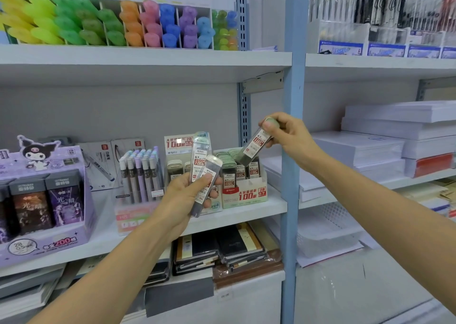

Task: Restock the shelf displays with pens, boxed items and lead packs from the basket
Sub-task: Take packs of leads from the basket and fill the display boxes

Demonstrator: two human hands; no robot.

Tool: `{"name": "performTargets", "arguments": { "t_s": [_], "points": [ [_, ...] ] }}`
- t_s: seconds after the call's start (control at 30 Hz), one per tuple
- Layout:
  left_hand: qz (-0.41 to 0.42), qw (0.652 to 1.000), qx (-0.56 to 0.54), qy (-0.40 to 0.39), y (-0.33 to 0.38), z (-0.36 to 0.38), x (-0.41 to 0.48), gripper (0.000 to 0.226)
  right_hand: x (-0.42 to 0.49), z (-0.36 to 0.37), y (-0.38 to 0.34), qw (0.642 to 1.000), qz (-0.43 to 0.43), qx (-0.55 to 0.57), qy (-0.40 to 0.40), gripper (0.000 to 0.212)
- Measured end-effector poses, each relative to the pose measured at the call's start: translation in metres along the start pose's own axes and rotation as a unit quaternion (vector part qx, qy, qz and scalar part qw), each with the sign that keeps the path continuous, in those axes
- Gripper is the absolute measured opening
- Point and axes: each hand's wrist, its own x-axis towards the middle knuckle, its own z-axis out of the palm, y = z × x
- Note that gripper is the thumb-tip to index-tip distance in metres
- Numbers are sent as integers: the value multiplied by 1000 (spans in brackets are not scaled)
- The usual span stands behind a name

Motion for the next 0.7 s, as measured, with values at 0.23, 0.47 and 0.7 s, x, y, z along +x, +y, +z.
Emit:
{"name": "performTargets", "arguments": {
  "t_s": [0.23, 0.47, 0.7],
  "points": [
    [5, 1000, 0, 0, -1, -3, 0, 13, 8, 20, 5, 999, -41, -28, -10, 15],
    [5, 1000, -3, -7, -6, -6, 2, 17, 7, 28, 17, 994, -17, -65, -80, 20],
    [-7, 1000, 3, -4, -11, -7, 3, 17, 2, 49, 20, 988, -18, -110, -107, 22]
  ]
}}
